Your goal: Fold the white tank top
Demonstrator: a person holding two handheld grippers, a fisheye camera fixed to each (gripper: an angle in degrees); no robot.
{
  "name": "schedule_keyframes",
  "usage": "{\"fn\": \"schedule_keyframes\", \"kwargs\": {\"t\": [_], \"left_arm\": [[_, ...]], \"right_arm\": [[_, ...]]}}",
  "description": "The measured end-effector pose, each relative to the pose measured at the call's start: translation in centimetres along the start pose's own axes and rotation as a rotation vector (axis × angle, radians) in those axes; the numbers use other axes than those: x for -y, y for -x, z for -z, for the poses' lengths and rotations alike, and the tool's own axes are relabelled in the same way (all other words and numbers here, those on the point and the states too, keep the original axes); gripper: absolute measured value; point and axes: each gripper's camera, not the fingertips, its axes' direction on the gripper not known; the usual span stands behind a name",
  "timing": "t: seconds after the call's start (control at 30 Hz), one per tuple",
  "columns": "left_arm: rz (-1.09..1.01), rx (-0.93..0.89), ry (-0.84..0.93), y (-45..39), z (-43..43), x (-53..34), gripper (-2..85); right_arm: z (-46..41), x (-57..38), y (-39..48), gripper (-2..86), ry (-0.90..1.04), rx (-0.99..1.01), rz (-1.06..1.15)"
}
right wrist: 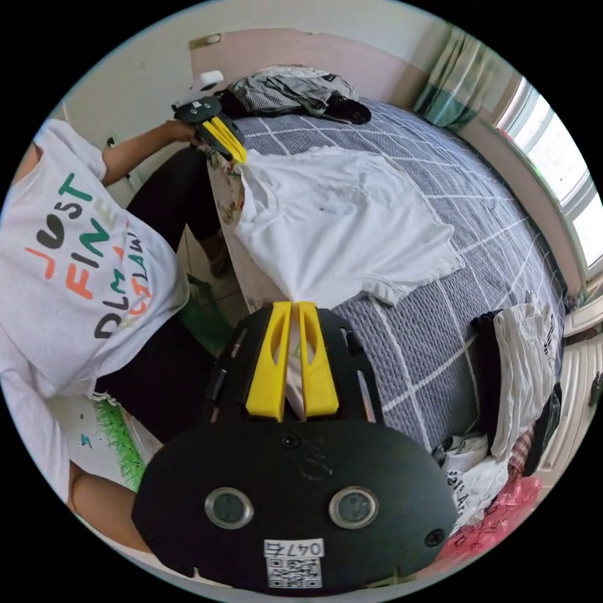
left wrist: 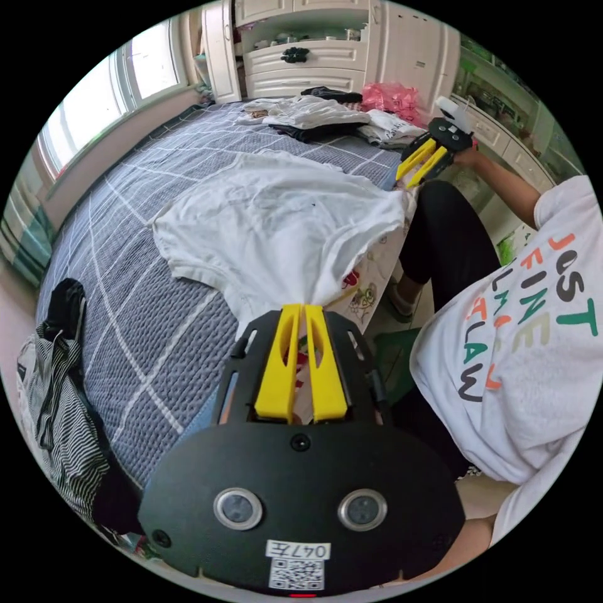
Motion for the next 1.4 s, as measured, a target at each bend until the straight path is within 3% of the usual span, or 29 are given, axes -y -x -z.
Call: {"fn": "schedule_keyframes", "kwargs": {"t": [0.1, 0.23, 0.4, 0.57, 0.8, 1.07, 1.3, 1.4], "left_arm": [[0.005, -0.043, -0.017, -0.9, 0.4, -1.1, 9.0], [-0.009, -0.049, -0.073, -2.6, 1.0, -2.4, 9.2], [-0.069, -0.028, -0.049, -5.0, -1.3, -2.1, 8.3], [-0.139, -0.011, -0.031, -6.7, -2.6, -1.3, 9.5], [-0.305, 0.159, -0.002, -10.2, -1.5, 0.0, 10.7], [-0.606, 0.258, 0.12, -13.6, -3.2, 2.2, 9.5], [-0.86, 0.386, 0.244, -17.5, -4.0, 3.2, 10.1], [-0.875, 0.414, 0.254, -17.9, -4.1, 3.5, 10.1]], "right_arm": [[0.3, -0.9, 2.0, 4.9, -0.083, -0.066, 0.016], [0.6, -0.4, 6.5, 4.0, -0.225, -0.119, 0.144], [-2.6, 1.0, 9.0, 4.4, -0.208, -0.072, 0.226], [-4.6, 1.7, 10.2, 2.7, -0.144, -0.195, 0.265], [-3.3, 1.2, 9.9, 0.1, -0.184, -0.188, 0.189], [-1.4, 0.1, 5.6, -0.2, -0.256, 0.057, -0.004], [-0.6, -0.3, 3.8, -0.2, -0.294, -0.012, -0.082], [-0.2, -0.3, 2.7, -0.2, -0.315, 0.007, -0.116]]}}
